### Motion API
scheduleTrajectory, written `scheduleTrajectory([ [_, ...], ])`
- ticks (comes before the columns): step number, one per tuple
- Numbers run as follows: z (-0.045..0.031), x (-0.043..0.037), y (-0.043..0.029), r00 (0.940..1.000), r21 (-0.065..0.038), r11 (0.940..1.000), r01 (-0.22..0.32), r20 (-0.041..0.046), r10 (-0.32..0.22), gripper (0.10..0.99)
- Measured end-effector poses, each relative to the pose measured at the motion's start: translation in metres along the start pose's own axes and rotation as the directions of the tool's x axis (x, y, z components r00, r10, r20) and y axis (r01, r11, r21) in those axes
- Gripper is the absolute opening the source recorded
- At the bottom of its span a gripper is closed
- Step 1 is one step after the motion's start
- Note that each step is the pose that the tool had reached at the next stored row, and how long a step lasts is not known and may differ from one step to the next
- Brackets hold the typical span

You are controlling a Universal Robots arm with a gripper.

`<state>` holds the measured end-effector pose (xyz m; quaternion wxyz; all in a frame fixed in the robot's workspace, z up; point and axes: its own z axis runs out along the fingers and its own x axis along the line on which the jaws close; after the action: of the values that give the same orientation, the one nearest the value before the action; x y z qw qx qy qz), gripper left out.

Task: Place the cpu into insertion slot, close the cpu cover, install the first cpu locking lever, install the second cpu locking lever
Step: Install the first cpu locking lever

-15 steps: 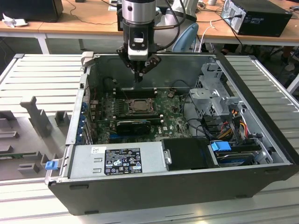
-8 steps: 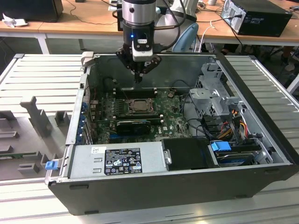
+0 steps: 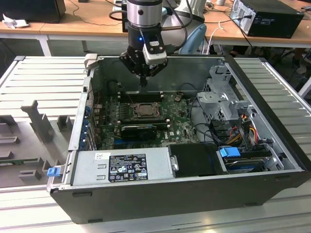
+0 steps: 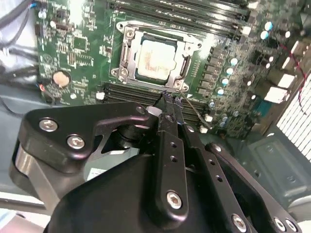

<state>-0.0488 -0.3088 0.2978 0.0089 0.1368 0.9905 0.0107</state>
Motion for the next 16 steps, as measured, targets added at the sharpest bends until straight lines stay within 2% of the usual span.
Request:
scheduleTrajectory([
  [2, 0.0005, 0.0000, 0.0000, 0.9985, -0.001, 0.9985, 0.054, -0.0012, -0.054, 0.106],
  [4, 0.0009, 0.0000, 0.0000, 0.9934, -0.002, 0.9934, 0.114, -0.0018, -0.114, 0.106],
  [6, 0.0012, 0.0000, 0.0000, 0.9884, -0.003, 0.9884, 0.152, -0.0024, -0.152, 0.106],
  [10, 0.0022, 0.0000, -0.0001, 0.9725, -0.004, 0.9725, 0.233, -0.0041, -0.233, 0.106],
  [11, 0.0025, 0.0000, -0.0001, 0.9657, -0.005, 0.9657, 0.260, -0.0047, -0.260, 0.106],
  [13, 0.0028, 0.0001, -0.0001, 0.9582, -0.005, 0.9582, 0.286, -0.0052, -0.286, 0.106],
  [14, 0.0031, 0.0002, -0.0002, 0.9547, -0.006, 0.9547, 0.297, -0.0053, -0.297, 0.106],
  [16, 0.0036, 0.0009, -0.0004, 0.9517, -0.006, 0.9517, 0.307, -0.0055, -0.307, 0.106],
])
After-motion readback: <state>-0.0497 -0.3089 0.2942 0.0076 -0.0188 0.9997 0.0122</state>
